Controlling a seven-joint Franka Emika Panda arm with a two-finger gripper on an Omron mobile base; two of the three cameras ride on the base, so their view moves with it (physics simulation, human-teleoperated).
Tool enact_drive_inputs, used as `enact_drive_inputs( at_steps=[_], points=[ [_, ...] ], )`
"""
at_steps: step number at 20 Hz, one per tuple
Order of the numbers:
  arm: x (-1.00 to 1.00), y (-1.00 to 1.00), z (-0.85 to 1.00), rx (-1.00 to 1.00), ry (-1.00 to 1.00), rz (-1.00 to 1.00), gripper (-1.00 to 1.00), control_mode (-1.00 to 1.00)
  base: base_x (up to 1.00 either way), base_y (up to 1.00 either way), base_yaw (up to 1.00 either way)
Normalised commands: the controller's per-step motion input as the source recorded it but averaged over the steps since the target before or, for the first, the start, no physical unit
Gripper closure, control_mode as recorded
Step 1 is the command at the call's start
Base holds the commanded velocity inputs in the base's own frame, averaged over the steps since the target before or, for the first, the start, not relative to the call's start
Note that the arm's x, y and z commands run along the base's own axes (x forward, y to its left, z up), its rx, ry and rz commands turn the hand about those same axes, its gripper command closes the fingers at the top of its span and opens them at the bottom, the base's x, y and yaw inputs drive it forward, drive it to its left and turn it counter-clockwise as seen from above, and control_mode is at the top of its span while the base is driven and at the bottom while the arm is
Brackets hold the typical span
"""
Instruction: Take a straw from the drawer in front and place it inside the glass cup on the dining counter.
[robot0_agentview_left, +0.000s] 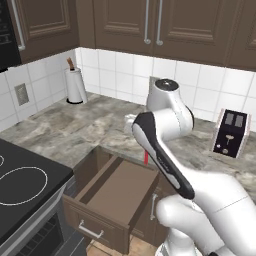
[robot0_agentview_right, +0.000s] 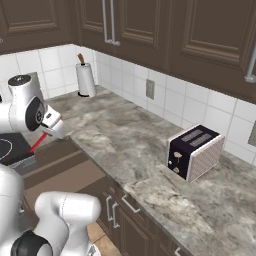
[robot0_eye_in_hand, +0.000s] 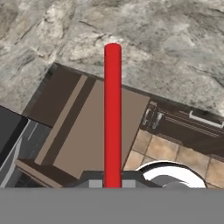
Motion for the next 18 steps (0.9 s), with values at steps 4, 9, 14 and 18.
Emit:
enact_drive_inputs(
  at_steps=[4, 9, 14, 18],
  points=[
    [-0.01, -0.25, 0.20, 0.02, -0.13, 0.02, 1.00, -1.00, 0.00, 0.00, 0.00],
    [-0.49, -0.12, 0.06, 0.02, -0.01, 0.00, 1.00, -1.00, 0.00, 0.00, 0.00],
    [-0.58, -0.07, 0.01, 0.00, 0.00, 0.00, 1.00, -1.00, 0.00, 0.00, 0.00],
    [-0.35, -0.04, 0.00, 0.00, 0.00, 0.00, 1.00, -1.00, 0.00, 0.00, 0.00]
  ],
)
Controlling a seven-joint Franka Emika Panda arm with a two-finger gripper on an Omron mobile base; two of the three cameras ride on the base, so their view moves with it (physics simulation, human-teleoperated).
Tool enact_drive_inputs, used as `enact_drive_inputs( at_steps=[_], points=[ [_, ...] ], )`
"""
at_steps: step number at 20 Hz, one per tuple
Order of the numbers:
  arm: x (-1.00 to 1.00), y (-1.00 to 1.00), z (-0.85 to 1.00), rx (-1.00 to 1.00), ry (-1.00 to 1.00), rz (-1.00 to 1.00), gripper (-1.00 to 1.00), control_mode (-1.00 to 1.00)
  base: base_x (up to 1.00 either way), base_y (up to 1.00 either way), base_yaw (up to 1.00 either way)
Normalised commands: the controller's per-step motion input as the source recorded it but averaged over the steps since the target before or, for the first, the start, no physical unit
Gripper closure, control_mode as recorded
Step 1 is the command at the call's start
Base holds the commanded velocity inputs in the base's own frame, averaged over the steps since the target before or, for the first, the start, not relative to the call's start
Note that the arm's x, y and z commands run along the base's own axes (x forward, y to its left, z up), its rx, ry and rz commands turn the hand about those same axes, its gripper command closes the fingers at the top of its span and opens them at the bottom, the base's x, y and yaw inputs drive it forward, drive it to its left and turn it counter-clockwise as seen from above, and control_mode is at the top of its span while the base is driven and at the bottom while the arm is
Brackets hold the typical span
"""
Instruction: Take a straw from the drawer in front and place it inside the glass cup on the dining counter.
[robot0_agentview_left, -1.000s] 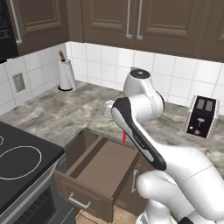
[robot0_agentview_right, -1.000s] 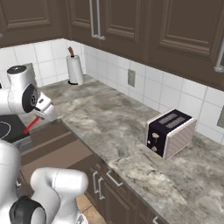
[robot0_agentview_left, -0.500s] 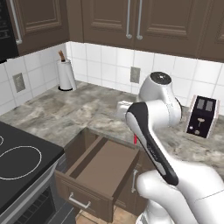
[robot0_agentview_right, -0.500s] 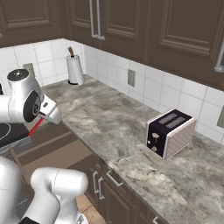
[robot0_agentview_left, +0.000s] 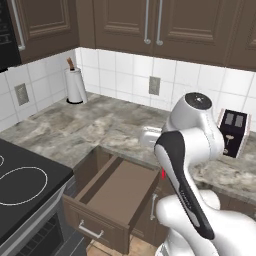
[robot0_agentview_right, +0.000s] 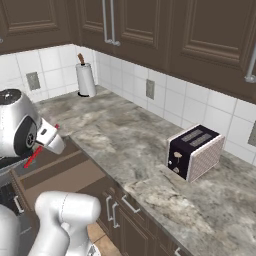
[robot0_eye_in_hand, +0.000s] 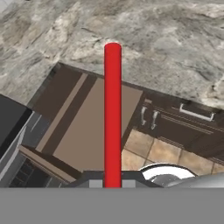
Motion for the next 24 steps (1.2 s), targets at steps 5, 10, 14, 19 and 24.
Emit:
enact_drive_inputs(
  at_steps=[5, 10, 14, 19, 24],
  points=[
    [-0.35, -0.03, 0.00, 0.00, 0.00, -0.01, 1.00, 1.00, -0.60, -0.29, -0.02],
    [0.00, 0.00, 0.00, 0.00, 0.00, 0.00, 1.00, 1.00, -1.00, -0.64, -0.03],
    [0.00, 0.00, 0.00, 0.00, 0.00, 0.00, 1.00, 1.00, -0.91, -0.29, -0.06],
    [0.00, 0.00, 0.00, 0.00, 0.00, 0.00, 1.00, 1.00, -0.33, -0.03, -0.65],
    [0.00, 0.00, 0.00, 0.00, 0.00, 0.00, 1.00, 1.00, -0.02, 0.00, -0.97]
  ],
)
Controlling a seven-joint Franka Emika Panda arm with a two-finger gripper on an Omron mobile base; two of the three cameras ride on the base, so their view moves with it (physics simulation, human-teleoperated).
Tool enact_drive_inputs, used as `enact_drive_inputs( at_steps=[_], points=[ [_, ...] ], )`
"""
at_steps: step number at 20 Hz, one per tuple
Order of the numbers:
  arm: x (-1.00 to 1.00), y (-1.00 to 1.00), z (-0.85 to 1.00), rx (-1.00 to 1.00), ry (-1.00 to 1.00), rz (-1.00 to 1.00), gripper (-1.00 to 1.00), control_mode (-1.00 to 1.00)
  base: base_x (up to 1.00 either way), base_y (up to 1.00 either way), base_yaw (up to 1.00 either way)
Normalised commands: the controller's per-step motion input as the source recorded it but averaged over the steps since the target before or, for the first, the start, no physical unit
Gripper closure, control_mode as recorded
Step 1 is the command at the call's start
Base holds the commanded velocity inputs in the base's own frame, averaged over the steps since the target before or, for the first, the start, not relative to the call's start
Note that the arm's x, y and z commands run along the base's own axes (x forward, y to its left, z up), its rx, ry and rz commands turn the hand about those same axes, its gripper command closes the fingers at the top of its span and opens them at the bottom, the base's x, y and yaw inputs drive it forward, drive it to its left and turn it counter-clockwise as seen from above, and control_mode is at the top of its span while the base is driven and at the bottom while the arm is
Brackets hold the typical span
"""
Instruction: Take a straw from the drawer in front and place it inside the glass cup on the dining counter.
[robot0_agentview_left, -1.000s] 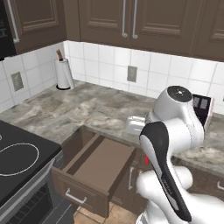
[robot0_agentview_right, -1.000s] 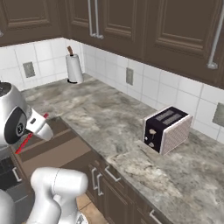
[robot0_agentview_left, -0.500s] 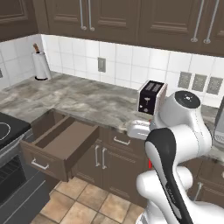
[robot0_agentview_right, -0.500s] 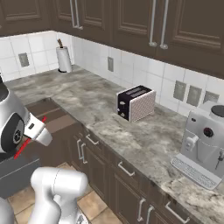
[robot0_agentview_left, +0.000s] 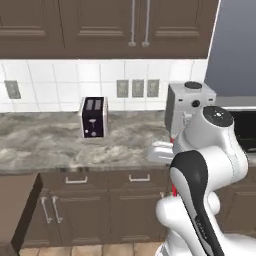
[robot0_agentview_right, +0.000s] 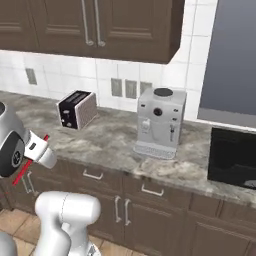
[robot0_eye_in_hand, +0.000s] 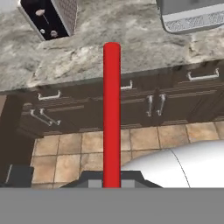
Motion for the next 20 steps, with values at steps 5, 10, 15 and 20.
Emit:
enact_drive_inputs(
  at_steps=[5, 10, 15, 20],
  points=[
    [0.00, 0.00, 0.00, 0.00, 0.00, 0.00, 1.00, 1.00, -0.02, -0.10, -0.93],
    [0.00, 0.00, 0.00, 0.00, 0.00, 0.00, 1.00, 1.00, 0.00, -0.34, -0.87],
    [0.00, 0.00, 0.00, 0.00, 0.00, 0.00, 1.00, 1.00, 0.00, -0.49, -0.83],
    [0.00, 0.00, 0.00, 0.00, 0.00, 0.00, 1.00, 1.00, 0.00, -0.51, -0.80]
  ],
)
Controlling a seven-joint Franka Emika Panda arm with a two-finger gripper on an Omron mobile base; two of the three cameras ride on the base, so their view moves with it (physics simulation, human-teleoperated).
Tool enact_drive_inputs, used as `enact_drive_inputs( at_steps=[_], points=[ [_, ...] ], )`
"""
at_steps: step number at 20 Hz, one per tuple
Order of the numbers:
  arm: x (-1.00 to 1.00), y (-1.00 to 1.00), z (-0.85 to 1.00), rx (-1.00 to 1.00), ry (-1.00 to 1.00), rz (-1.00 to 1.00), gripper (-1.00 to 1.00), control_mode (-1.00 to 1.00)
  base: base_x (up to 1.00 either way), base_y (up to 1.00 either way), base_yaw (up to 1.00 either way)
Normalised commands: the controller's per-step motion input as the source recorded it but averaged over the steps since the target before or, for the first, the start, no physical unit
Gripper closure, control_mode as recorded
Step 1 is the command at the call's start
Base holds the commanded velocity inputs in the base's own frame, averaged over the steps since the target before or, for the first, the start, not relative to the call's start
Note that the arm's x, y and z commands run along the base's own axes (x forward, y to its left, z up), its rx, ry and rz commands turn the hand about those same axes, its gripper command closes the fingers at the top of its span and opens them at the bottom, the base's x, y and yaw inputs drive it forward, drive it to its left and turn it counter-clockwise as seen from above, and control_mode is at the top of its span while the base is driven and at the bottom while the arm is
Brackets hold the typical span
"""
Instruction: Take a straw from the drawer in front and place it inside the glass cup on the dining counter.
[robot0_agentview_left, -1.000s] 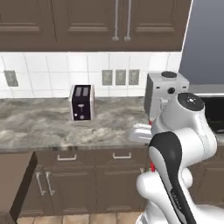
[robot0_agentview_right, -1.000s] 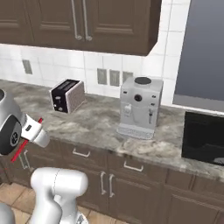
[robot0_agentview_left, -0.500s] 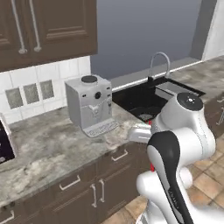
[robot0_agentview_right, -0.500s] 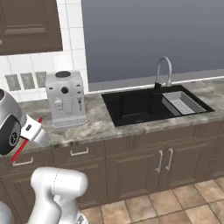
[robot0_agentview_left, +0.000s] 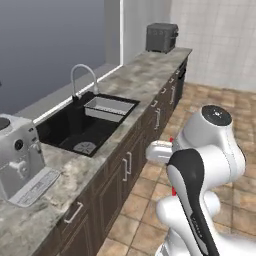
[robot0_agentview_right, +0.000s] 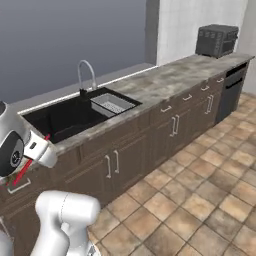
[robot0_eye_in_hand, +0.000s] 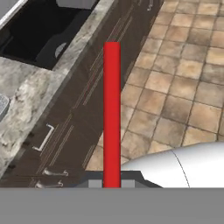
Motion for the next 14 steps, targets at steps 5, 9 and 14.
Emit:
enact_drive_inputs(
  at_steps=[5, 9, 14],
  points=[
    [0.00, 0.00, 0.00, 0.00, 0.00, 0.00, 1.00, 1.00, 0.00, -0.47, -0.77],
    [0.00, 0.00, 0.00, 0.00, 0.00, 0.00, 1.00, 1.00, 0.00, -0.41, -0.73],
    [0.00, 0.00, 0.00, 0.00, 0.00, 0.00, 1.00, 1.00, 0.00, -0.34, -0.65]
  ],
)
